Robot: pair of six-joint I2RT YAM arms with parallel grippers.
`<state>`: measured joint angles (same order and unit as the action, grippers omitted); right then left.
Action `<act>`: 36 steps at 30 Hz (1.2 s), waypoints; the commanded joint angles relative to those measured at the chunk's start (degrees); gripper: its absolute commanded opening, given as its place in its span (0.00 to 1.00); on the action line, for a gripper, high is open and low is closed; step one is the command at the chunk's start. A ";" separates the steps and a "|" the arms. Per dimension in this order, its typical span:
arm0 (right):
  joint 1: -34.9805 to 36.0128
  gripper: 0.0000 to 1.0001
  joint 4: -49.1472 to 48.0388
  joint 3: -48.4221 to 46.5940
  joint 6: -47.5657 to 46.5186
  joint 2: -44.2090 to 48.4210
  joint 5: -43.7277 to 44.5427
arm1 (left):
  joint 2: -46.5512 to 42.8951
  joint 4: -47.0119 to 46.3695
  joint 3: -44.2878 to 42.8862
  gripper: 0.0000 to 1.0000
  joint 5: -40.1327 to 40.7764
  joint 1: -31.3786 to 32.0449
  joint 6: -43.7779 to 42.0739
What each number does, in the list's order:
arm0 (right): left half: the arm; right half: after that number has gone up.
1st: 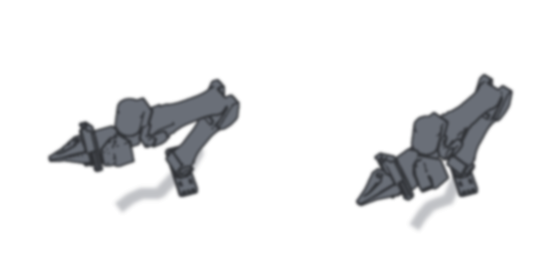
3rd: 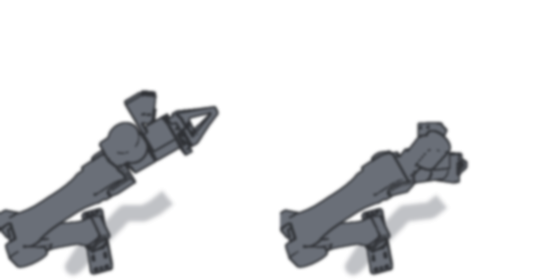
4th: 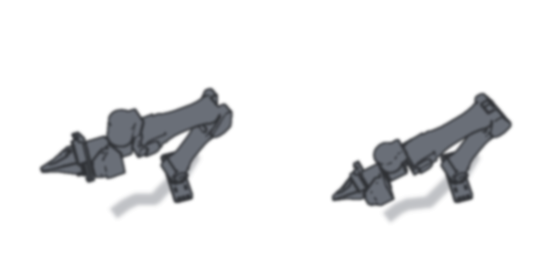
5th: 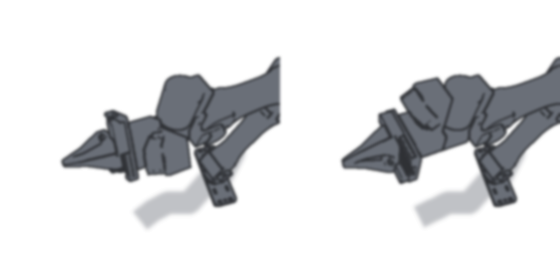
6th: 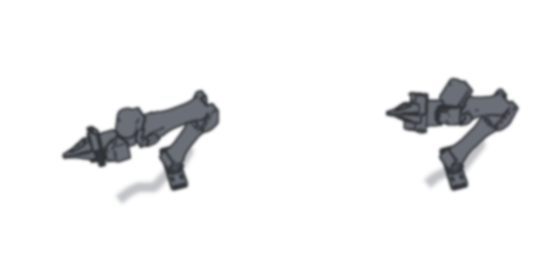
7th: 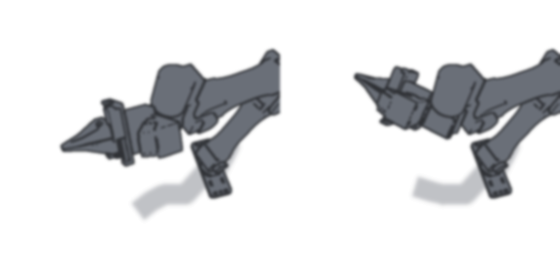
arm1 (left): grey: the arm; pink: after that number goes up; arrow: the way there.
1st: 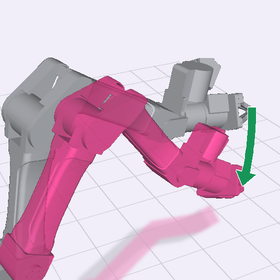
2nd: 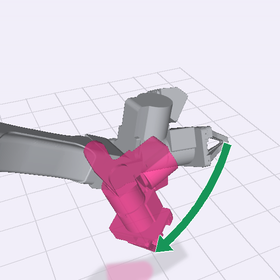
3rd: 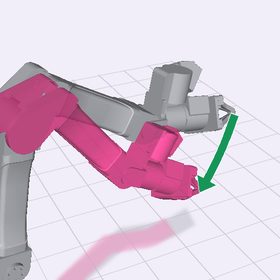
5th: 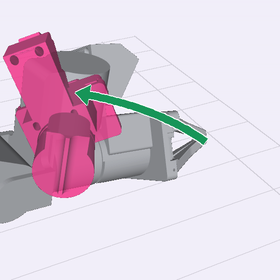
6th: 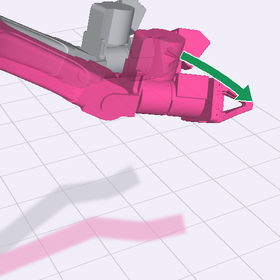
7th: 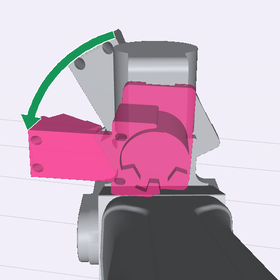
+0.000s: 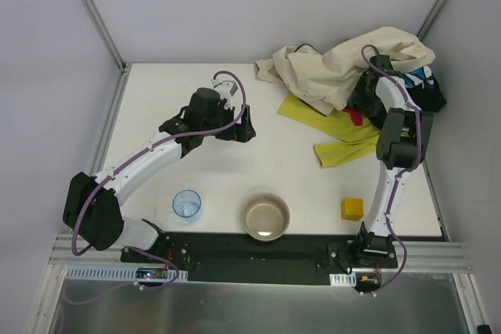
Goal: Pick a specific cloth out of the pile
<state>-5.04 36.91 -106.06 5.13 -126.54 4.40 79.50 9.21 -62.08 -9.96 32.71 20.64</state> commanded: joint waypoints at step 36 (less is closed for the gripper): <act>0.20 0.01 -2.89 4.20 7.53 19.22 -26.02 | -17.28 2.13 9.00 0.99 0.03 0.60 7.39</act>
<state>-5.56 37.10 -101.25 10.61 -113.12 -16.47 64.53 10.31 -54.26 -8.54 32.71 25.23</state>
